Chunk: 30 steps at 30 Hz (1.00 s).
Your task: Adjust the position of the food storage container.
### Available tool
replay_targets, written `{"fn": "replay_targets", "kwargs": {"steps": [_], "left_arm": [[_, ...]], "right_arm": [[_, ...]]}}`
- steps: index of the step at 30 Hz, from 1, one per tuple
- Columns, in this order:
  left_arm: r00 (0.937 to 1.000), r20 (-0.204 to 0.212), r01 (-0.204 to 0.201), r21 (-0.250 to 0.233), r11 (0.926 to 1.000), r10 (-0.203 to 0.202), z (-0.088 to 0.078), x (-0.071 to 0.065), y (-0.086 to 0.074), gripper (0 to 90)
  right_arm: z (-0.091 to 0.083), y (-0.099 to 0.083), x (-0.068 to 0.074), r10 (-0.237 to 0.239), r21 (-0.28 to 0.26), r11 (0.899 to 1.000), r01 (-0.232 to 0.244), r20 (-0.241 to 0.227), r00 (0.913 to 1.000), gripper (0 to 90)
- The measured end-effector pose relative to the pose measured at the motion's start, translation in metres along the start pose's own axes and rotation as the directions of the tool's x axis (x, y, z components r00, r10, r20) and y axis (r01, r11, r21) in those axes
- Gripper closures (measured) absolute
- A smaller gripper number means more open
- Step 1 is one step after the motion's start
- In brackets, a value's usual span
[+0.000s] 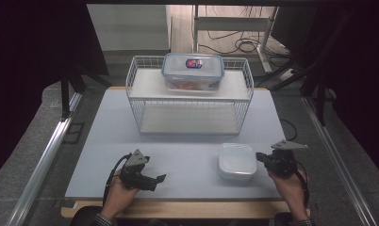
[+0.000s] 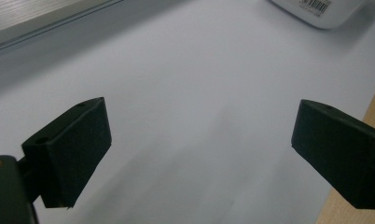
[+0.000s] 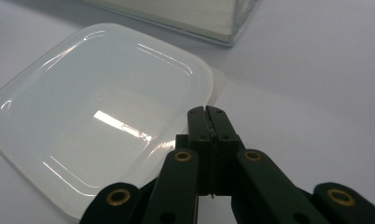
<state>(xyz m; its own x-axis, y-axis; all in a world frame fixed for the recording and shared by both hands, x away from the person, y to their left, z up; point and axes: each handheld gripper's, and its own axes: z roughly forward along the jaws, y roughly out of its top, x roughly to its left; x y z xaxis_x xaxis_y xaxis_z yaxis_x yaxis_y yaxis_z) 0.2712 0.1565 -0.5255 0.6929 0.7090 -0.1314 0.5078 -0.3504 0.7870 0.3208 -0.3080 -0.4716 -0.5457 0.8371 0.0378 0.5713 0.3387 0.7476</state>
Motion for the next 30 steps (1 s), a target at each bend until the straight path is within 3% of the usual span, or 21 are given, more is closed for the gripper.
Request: {"fn": "replay_targets", "kwargs": {"steps": [16,30], "left_arm": [[1.0,0.001,-0.002,0.005,1.0,0.002,0.001,-0.001,0.0,4.5],[1.0,0.002,-0.002,0.007,1.0,0.002,0.001,-0.001,0.0,4.5]], "right_arm": [[0.028,0.018,0.048,-0.073,-0.003,0.997,0.073,-0.124,0.9897,88.8],[0.059,0.036,0.095,-0.144,-0.021,0.989,0.143,-0.215,0.9659,87.4]]}}
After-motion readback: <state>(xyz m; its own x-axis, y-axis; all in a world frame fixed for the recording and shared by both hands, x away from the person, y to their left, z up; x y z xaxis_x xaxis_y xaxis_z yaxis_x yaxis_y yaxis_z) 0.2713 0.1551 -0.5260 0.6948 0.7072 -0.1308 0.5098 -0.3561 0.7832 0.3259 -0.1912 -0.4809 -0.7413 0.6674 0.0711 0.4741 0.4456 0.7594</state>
